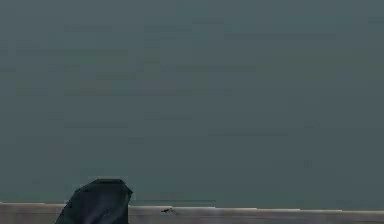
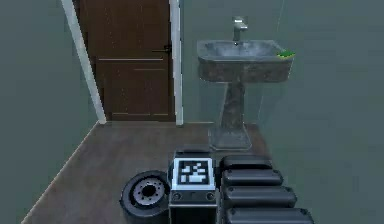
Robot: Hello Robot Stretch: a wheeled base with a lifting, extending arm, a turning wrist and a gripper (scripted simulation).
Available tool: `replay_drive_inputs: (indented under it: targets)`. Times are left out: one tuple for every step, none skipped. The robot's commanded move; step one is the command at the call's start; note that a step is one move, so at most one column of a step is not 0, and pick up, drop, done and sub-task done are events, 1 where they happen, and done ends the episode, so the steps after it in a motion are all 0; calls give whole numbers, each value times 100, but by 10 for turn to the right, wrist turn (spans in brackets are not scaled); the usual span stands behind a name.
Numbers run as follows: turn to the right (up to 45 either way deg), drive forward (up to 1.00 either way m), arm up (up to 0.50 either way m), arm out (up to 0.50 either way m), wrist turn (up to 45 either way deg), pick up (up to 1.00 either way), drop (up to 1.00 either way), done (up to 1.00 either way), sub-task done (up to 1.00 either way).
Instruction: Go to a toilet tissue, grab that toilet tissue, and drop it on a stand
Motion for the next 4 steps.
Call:
replay_drive_inputs:
  targets:
    - [-450,0,0,0,0,0,0,0,0]
    - [-150,0,0,0,0,0,0,0,0]
    - [0,100,0,0,0,0,0,0,0]
    - [-210,0,0,0,0,0,0,0,0]
